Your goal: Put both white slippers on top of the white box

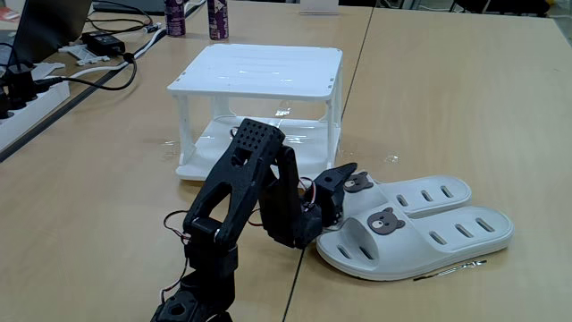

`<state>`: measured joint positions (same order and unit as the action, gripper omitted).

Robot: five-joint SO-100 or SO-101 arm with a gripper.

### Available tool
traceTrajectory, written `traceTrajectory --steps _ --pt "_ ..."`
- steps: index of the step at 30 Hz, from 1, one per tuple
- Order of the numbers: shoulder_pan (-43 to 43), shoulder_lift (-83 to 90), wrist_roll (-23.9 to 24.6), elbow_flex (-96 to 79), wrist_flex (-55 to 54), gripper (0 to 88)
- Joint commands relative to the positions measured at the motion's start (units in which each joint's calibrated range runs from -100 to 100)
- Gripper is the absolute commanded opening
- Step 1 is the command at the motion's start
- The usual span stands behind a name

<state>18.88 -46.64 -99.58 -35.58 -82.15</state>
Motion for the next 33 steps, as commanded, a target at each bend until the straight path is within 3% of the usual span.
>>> traceTrajectory --steps 1,9,12,18,27,33 --pt "2.6 0.9 -0.4 3.4 2.0 20.9" --pt "4.9 0.9 -0.4 2.9 3.2 19.9" --pt "5.4 0.9 -0.4 2.9 4.1 2.3" --pt "5.0 3.4 -0.4 4.4 6.0 0.8" --pt "5.4 34.5 -0.4 5.1 38.7 0.8" --pt "5.5 50.0 -0.4 5.1 47.2 0.8"
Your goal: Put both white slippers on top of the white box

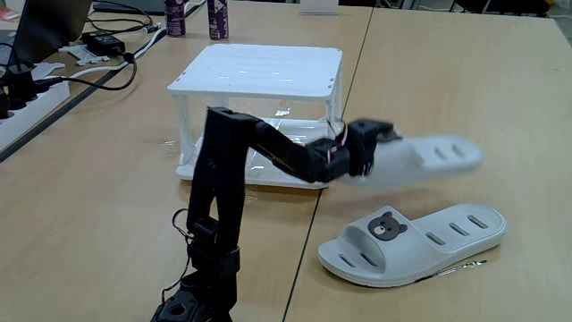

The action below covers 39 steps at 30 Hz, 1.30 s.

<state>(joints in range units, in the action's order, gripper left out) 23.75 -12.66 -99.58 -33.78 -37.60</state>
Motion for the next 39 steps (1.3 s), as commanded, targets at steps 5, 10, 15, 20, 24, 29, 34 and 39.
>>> traceTrajectory --steps 5,10,15,20,24,29,34,39 --pt "0.5 27.4 -0.4 4.4 10.4 0.8" --pt "0.5 32.9 -0.4 14.1 20.9 0.8" --pt "-0.6 33.8 -0.4 17.5 25.3 0.8" --pt "-11.7 33.7 -0.4 17.4 25.3 0.8" --pt "-23.7 33.7 -0.4 17.5 25.3 0.8" --pt "-36.7 33.7 -0.4 17.5 25.3 0.8" --pt "-45.0 33.7 -0.4 16.7 25.3 0.8" --pt "-45.2 30.5 -0.4 16.7 25.2 0.8"
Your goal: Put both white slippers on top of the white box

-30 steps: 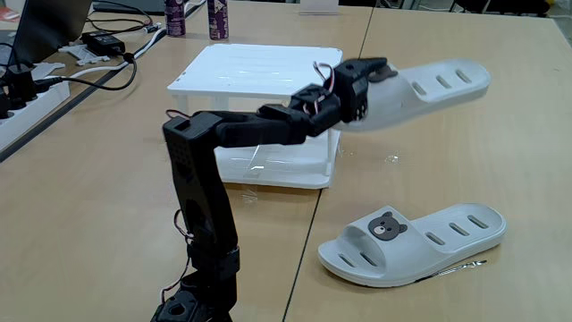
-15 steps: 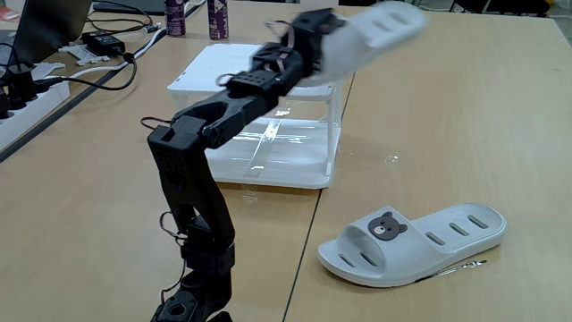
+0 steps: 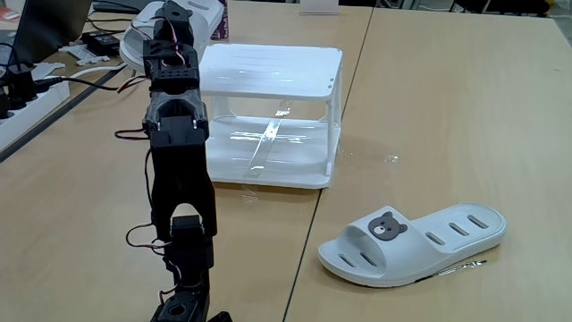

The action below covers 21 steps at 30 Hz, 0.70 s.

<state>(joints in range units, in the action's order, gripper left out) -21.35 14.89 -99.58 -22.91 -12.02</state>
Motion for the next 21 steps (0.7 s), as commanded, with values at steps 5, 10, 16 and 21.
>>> traceTrajectory --steps 5,10,16,21 --pt "0.0 -10.5 -0.4 19.8 -0.4 0.8" --pt "3.9 -25.6 -0.4 38.2 -0.3 0.8" --pt "5.5 -36.4 -0.4 49.1 -0.3 0.8" --pt "5.3 -43.5 -0.4 58.3 -0.3 0.8"
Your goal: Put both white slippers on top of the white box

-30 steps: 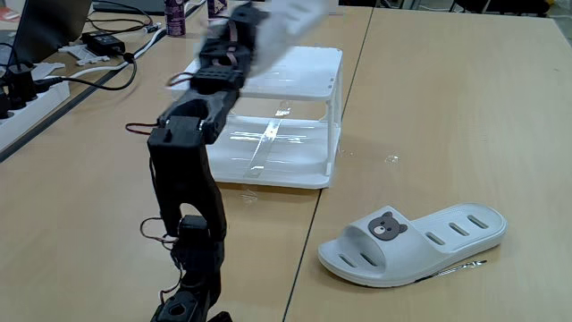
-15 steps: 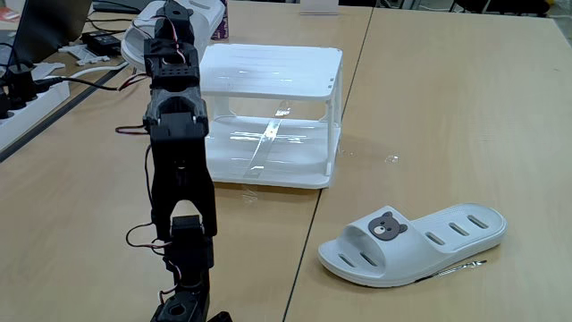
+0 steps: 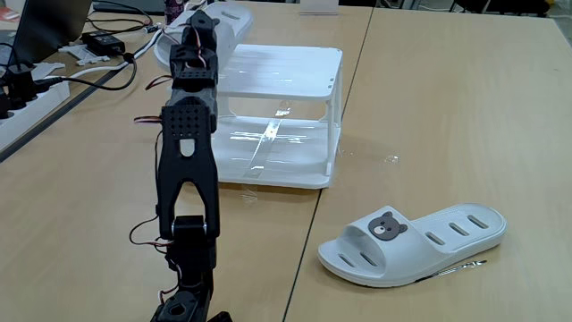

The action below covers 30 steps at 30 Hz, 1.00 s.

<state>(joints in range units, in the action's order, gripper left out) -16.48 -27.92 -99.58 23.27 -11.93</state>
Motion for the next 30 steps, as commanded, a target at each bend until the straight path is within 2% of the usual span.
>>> traceTrajectory --steps 1,9,12,14,18,23,30 --pt "0.4 -1.9 -0.4 13.9 -0.4 0.8" --pt "1.8 -4.1 -0.4 15.9 -0.4 2.5" --pt "1.8 -4.1 -0.4 15.5 -0.3 17.6" --pt "1.3 -3.3 -0.4 13.0 -0.3 22.6" --pt "1.4 -3.3 -0.4 12.0 0.6 23.4" --pt "1.7 3.0 -0.4 9.9 13.4 23.4" --pt "1.7 19.0 -0.4 -5.8 18.0 23.4"
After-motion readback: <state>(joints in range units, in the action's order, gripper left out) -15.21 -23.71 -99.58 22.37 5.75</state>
